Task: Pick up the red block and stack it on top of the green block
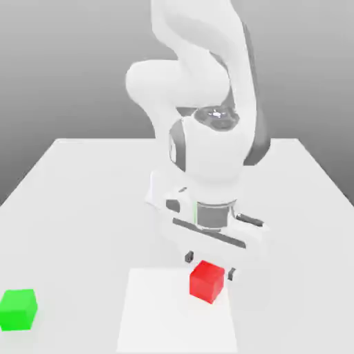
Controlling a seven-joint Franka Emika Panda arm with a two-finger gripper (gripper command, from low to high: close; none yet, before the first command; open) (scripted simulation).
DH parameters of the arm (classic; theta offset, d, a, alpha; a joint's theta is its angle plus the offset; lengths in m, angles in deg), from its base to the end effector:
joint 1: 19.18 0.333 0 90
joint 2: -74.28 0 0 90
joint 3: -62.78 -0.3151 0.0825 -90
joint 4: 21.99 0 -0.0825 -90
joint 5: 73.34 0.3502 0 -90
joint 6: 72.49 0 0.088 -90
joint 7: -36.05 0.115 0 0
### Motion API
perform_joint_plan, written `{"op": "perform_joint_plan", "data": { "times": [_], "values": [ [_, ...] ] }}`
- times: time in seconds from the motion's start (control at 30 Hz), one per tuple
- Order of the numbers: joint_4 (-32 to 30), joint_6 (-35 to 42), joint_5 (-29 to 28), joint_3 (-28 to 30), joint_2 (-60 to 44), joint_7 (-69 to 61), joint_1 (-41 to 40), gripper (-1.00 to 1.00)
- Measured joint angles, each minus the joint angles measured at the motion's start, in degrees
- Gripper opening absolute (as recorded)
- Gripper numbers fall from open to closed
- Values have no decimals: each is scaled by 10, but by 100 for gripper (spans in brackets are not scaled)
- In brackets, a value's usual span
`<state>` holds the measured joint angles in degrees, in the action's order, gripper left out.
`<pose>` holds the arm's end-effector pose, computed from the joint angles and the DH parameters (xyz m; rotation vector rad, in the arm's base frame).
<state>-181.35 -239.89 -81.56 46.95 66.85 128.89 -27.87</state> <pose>0.3677 0.0587 0.2007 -2.4322 1.9638 -0.0146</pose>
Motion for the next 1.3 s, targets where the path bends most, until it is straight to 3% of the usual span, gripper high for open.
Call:
{"op": "perform_joint_plan", "data": {
  "times": [0.2,0.23,0.47,0.73,1.03,1.13,1.3],
  "values": [
    [3,-46,-69,61,-57,48,43,0],
    [3,-51,-76,70,-63,53,50,-100],
    [3,-52,-77,70,-63,54,50,-100],
    [-1,4,11,5,6,-8,8,-100],
    [-16,58,82,-18,73,-61,4,-100],
    [-12,74,100,-6,83,-67,13,-100],
    [59,116,130,65,61,-32,-24,-100]
  ]
}}
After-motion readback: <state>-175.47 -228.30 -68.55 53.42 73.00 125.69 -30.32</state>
